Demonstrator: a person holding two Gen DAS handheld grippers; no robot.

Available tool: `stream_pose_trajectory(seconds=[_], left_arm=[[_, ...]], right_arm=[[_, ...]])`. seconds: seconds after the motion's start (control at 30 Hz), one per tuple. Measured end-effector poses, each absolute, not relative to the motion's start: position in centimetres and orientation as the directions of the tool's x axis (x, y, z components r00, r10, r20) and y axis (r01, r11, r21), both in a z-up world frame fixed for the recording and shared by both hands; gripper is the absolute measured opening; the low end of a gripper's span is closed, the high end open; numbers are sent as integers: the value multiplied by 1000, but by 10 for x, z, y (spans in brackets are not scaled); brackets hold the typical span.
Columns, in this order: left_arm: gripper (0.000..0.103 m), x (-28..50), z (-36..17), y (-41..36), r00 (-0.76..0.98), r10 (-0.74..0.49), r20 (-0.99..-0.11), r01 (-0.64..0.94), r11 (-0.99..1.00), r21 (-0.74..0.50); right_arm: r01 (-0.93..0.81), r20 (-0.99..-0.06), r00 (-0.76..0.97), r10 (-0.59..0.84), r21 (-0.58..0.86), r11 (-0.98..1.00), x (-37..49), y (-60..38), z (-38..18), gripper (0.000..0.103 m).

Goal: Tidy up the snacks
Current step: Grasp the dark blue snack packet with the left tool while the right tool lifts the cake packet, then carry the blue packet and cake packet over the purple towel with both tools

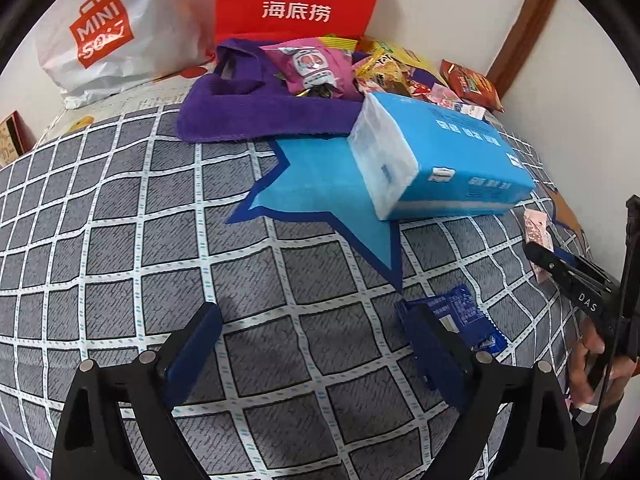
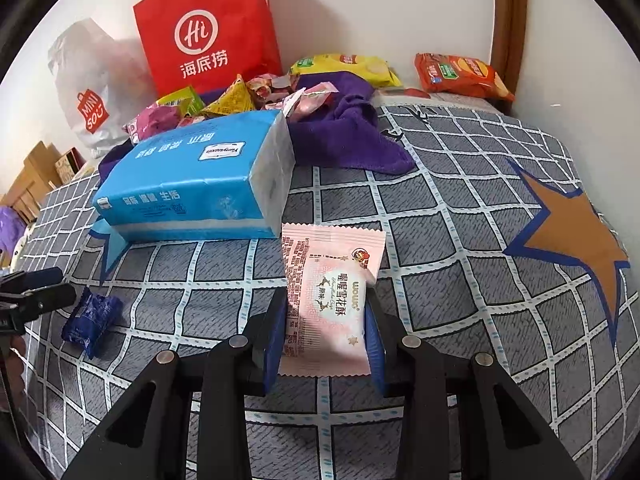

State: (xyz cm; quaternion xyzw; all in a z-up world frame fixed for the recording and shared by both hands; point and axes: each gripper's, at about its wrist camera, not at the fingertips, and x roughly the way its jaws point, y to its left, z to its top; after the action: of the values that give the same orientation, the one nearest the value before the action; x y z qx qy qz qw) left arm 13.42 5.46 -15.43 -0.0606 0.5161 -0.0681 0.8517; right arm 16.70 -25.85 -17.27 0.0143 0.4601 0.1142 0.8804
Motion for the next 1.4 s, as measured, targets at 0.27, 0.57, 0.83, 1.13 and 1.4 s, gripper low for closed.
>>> stream_pose_trajectory(seconds=[0.27,0.57,0.83,1.13,1.4], left_arm=[[93,139,-149,38,407,-291,-866,50,954,-297],[93,129,-153,13,427,-248,-869,47,966,-253],[92,129,-158,-29,443,-175,-879,96,984,-148],[55,124,-154,-17,501,-89,-861,102,994,-43],[58,114,-154,27,515,-104,-851,66,994,-82]], right_arm=[[-181,-802,548,238,163,970,169,-263,-173,36],[-181,-803,548,233,158,971,169,-261,-173,37],[-178,-795,546,265,199,964,169,-266,-173,37],[-175,-791,546,275,214,961,168,-268,-173,37],[-173,-790,546,278,219,960,168,-268,-173,37]])
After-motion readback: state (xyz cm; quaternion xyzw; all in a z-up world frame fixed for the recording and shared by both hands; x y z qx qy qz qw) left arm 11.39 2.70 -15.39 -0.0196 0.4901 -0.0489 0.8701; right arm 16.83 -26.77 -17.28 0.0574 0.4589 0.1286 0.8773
